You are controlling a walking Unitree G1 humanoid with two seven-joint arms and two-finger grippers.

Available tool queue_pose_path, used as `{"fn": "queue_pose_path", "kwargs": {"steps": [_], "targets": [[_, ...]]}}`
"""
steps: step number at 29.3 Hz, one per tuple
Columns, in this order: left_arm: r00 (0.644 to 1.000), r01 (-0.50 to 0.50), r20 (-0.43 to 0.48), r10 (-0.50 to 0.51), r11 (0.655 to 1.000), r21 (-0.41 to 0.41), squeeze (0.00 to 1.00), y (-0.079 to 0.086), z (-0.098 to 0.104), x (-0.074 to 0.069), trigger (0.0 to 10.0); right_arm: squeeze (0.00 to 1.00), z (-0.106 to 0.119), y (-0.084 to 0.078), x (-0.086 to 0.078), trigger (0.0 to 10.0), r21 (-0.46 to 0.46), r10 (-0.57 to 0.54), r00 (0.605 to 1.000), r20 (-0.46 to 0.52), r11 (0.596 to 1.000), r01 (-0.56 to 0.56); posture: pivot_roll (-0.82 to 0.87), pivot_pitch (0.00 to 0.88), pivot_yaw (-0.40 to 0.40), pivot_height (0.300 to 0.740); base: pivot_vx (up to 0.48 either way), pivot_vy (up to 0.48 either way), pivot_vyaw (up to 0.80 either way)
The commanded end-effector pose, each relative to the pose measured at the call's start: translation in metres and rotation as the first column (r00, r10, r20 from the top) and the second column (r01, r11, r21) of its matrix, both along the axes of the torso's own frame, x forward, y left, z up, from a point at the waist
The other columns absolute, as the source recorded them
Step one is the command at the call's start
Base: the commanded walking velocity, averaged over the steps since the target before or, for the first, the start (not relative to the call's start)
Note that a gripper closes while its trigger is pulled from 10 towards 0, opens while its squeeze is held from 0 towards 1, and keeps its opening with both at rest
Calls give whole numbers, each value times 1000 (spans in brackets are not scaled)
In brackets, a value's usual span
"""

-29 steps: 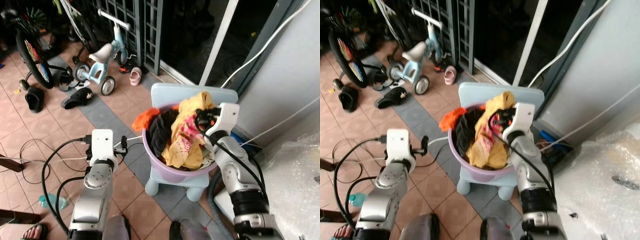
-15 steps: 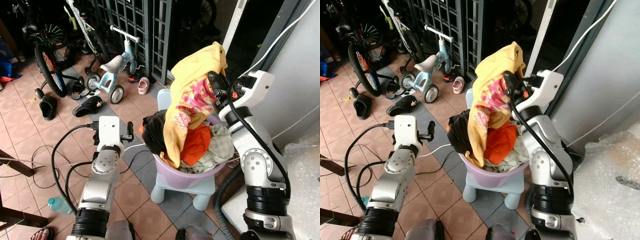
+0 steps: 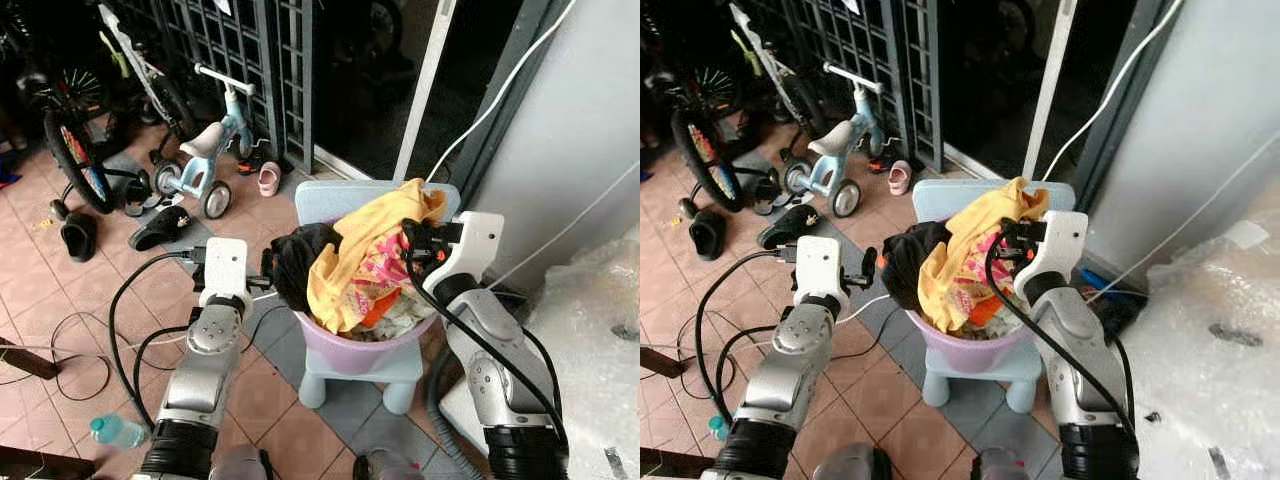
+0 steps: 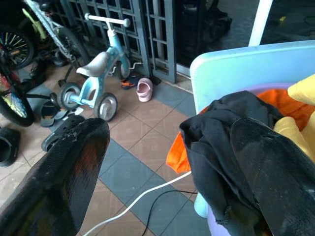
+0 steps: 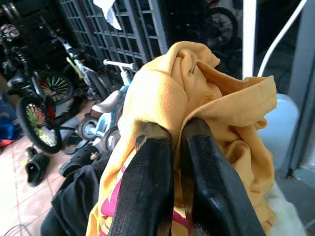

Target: Clothes washing

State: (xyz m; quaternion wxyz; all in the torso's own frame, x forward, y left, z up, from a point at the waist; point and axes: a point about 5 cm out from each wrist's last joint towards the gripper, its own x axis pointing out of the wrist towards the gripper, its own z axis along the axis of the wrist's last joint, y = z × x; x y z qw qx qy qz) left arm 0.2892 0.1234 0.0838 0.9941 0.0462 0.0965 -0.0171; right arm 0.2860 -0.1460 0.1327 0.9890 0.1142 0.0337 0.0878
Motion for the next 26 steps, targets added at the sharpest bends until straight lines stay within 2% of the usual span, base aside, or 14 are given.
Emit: {"fn": "queue_pose_path", "kwargs": {"steps": [1, 11, 26], "targets": [[1000, -8, 8, 8, 1000, 10, 0, 3, 1, 1, 10000, 0, 8, -1, 1, 10000, -16, -14, 999, 47, 1000, 15, -64, 0, 32, 740, 0, -244, -725], [1000, -9, -1, 9, 1000, 1, 0, -1, -2, -2, 10000, 0, 6, -3, 3, 10000, -28, -36, 999, 41, 999, 37, -65, 0, 33, 740, 0, -282, -701], [1000, -15, 8, 15, 1000, -11, 0, -1, -1, -1, 10000, 0, 7, -2, 7, 10000, -40, -24, 998, 50, 999, 26, -63, 0, 26, 740, 0, -281, 0]]}}
